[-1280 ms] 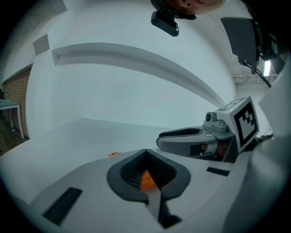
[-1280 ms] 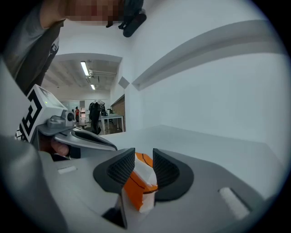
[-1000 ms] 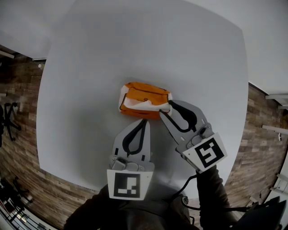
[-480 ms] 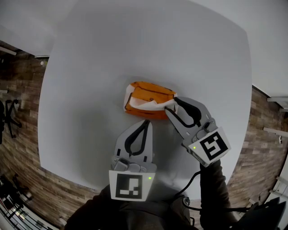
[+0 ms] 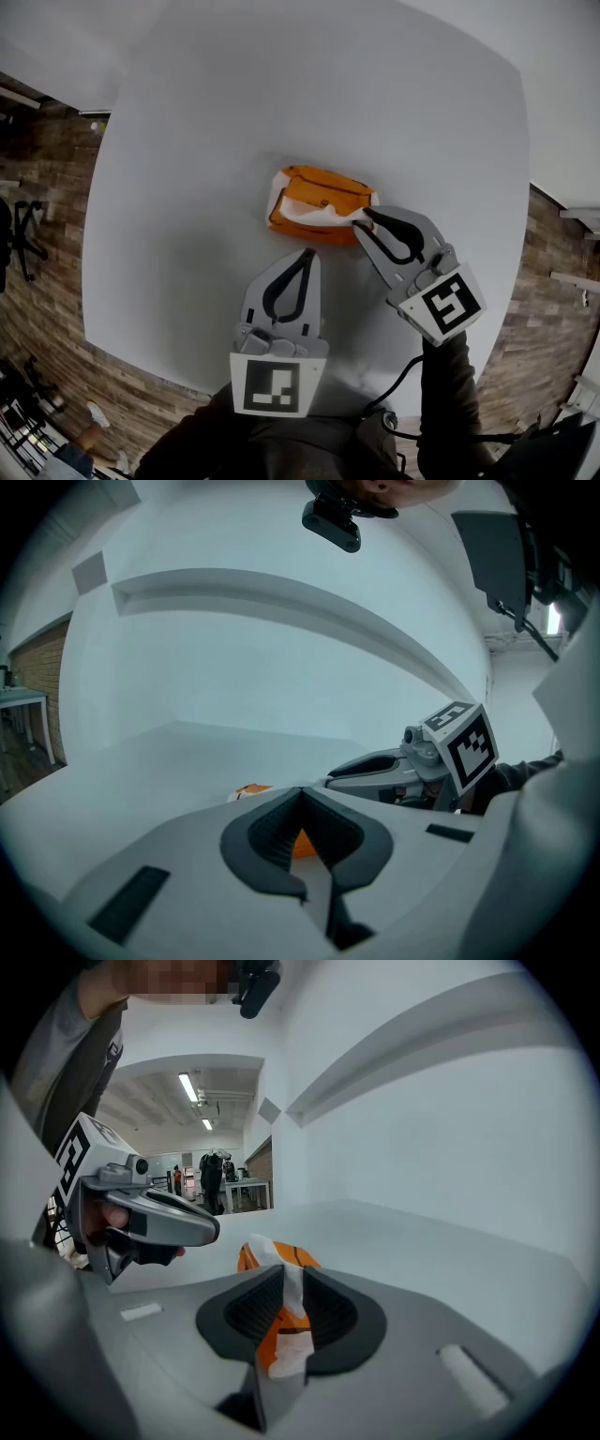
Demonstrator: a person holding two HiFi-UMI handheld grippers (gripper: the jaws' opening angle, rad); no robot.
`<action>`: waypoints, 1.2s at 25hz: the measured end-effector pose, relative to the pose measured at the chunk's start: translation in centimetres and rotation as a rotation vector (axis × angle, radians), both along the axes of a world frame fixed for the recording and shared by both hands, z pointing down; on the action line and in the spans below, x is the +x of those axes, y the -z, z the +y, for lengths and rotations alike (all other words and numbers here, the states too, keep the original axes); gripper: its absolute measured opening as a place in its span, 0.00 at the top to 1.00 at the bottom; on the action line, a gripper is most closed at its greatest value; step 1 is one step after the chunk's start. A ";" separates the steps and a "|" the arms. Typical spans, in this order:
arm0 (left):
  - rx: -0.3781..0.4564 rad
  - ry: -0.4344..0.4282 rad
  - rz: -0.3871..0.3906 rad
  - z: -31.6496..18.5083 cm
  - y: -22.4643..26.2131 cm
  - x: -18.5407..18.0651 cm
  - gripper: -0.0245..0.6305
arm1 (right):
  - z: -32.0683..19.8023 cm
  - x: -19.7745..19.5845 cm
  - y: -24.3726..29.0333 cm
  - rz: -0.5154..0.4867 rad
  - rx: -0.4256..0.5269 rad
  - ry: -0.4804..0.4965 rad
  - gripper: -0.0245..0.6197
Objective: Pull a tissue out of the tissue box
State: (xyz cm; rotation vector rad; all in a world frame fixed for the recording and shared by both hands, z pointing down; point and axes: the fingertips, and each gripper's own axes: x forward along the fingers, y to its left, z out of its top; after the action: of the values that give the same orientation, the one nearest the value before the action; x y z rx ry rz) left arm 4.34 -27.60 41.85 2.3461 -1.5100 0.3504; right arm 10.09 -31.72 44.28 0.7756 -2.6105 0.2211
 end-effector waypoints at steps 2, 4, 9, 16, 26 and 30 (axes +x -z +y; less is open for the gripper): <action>-0.006 0.007 0.004 0.1 -0.1 0.0 0.96 | 0.1 0.0 0.2 0.016 0.025 -0.009 0.92; -0.010 0.012 0.010 0.2 -0.2 0.0 0.96 | 0.4 -0.1 0.3 0.016 0.039 -0.011 0.95; -0.010 0.018 0.016 -0.2 -0.2 0.3 0.96 | 0.9 -0.3 1.9 -0.031 0.058 -0.019 0.95; -0.009 0.001 0.028 -0.9 -0.2 0.4 0.96 | 1.2 -1.2 3.6 -0.046 0.075 -0.030 0.95; -0.018 -0.028 0.022 -1.4 -1.2 2.4 0.96 | 1.8 -0.4 4.5 -0.056 0.079 -0.037 0.95; -0.025 -0.040 0.014 -1.4 -1.7 2.3 0.96 | 2.0 -0.8 4.6 -0.058 0.080 -0.034 0.95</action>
State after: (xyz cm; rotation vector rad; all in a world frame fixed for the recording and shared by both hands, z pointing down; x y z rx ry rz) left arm 6.62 -29.02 43.50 2.3577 -1.4461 0.3600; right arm 9.26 -29.75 39.70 0.8529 -2.6768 0.1520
